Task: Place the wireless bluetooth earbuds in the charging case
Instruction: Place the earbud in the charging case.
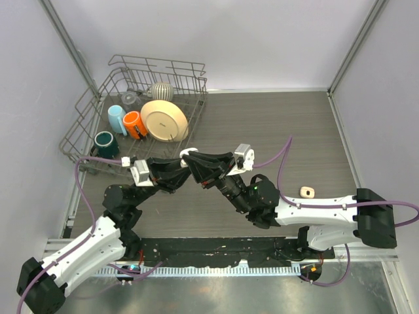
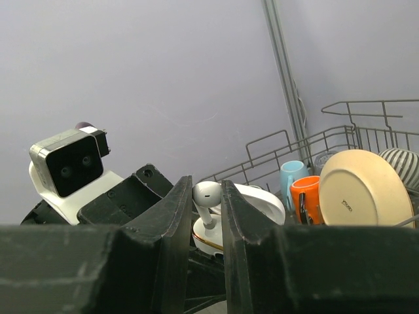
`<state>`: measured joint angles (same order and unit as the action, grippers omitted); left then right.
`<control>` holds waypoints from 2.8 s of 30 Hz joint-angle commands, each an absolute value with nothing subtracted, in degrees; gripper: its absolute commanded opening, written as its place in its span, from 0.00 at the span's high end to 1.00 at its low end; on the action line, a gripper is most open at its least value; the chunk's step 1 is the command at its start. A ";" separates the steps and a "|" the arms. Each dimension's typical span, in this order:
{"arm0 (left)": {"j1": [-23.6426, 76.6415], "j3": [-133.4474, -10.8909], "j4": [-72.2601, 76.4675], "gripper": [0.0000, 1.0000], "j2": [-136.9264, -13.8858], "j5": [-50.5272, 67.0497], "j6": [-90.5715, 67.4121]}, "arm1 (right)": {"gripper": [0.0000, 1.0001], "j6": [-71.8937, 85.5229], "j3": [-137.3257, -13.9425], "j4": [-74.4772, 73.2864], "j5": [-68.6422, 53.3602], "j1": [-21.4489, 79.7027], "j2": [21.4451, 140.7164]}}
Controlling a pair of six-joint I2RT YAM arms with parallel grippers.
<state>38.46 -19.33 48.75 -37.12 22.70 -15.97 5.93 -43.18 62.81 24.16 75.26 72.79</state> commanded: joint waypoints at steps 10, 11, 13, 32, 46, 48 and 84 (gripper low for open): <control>38.41 -19.86 55.63 1.00 -36.30 20.65 -14.85 | 0.99 7.38 -43.33 62.41 25.40 75.67 72.07; 38.41 -19.78 55.72 1.00 -36.21 20.48 -14.94 | 0.99 7.38 -43.07 62.40 25.49 75.76 71.98; 38.41 -19.78 55.81 1.00 -36.12 20.21 -14.85 | 0.99 7.38 -42.80 62.66 26.10 75.76 71.81; 38.41 -19.51 55.81 1.00 -34.98 18.64 -14.24 | 0.99 7.21 -43.16 57.75 26.19 76.11 70.40; 38.41 -19.25 55.81 1.00 -34.54 18.72 -13.97 | 0.96 8.09 -47.46 46.41 32.17 77.26 69.70; 38.41 -19.42 55.81 1.00 -34.89 18.98 -13.97 | 0.93 8.44 -47.64 46.06 31.91 77.26 69.61; 38.41 -18.81 55.63 1.00 -34.28 19.60 -14.59 | 0.55 12.04 -49.22 43.07 31.82 77.26 67.94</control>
